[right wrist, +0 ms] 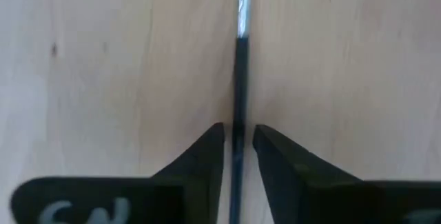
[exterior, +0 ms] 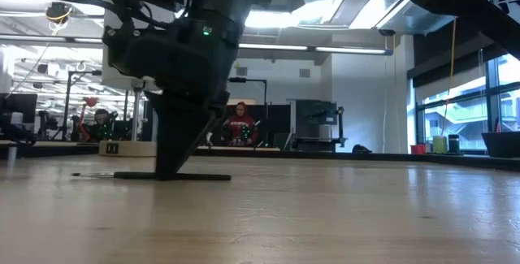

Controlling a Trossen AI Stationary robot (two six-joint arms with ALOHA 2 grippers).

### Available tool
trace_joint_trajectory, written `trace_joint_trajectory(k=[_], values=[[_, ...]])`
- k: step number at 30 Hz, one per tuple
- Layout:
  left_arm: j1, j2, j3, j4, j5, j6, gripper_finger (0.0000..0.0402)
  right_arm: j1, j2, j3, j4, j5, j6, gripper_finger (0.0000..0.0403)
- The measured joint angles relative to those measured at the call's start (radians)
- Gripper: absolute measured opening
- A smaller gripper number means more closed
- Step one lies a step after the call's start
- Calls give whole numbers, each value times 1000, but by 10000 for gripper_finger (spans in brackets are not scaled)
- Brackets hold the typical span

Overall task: Pick & Place Makeup Supplies
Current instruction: Put the left makeup brush into the transparent organizer

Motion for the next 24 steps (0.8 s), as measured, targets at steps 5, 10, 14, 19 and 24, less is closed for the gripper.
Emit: trace_joint_trajectory(k=[5, 10, 14, 19, 24], values=[[0, 0, 0, 0, -1, 0, 2, 1, 2, 0, 59, 51, -9, 114], [0, 0, 0, 0, -1, 0, 9, -2, 12, 1, 148, 23, -12, 117], [0, 0, 0, 0, -1, 0, 9, -2, 22, -4, 216, 0, -21, 117], [1, 0, 0, 0, -2, 0, 2, -2, 38, -2, 182, -1, -7, 96], [6, 0, 0, 1, 0, 0, 5, -3, 57, -1, 154, -10, 0, 36]])
